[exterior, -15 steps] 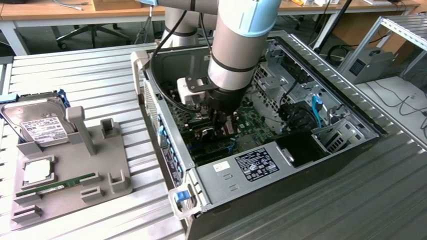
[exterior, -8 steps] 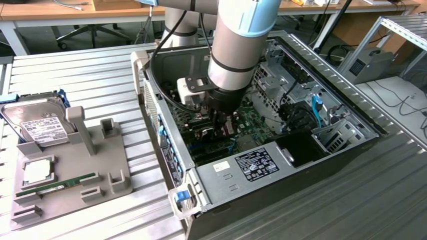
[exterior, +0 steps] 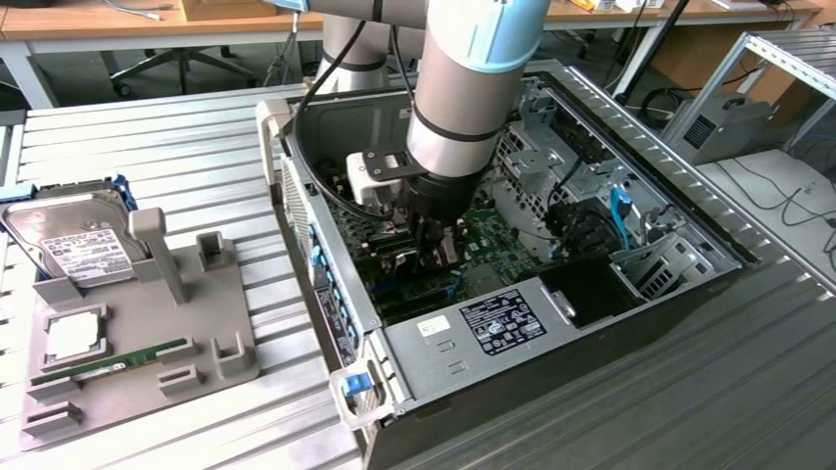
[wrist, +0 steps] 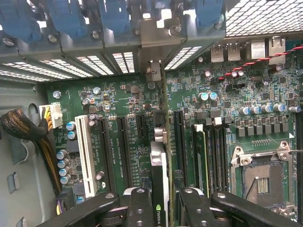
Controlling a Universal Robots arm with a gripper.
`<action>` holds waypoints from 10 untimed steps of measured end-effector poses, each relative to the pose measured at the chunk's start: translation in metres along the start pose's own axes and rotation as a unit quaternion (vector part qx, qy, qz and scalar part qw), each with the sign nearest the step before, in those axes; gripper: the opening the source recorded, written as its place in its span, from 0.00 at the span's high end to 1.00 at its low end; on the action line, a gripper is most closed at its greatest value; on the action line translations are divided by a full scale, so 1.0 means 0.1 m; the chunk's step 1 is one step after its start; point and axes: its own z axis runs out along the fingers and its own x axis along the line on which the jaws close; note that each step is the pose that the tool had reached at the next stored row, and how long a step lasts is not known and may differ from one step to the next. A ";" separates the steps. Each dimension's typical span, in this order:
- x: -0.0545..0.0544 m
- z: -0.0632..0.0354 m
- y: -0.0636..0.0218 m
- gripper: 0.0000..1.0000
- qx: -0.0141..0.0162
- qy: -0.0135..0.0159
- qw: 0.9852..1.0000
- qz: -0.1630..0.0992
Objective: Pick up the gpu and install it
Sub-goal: 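Insert the gpu into the slot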
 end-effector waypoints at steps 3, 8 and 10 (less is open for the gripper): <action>0.00 0.005 0.003 0.69 0.000 -0.001 1.000 0.000; 0.00 0.000 0.000 0.42 0.000 0.000 1.000 0.000; 0.00 0.000 0.000 0.35 0.000 -0.001 1.000 0.000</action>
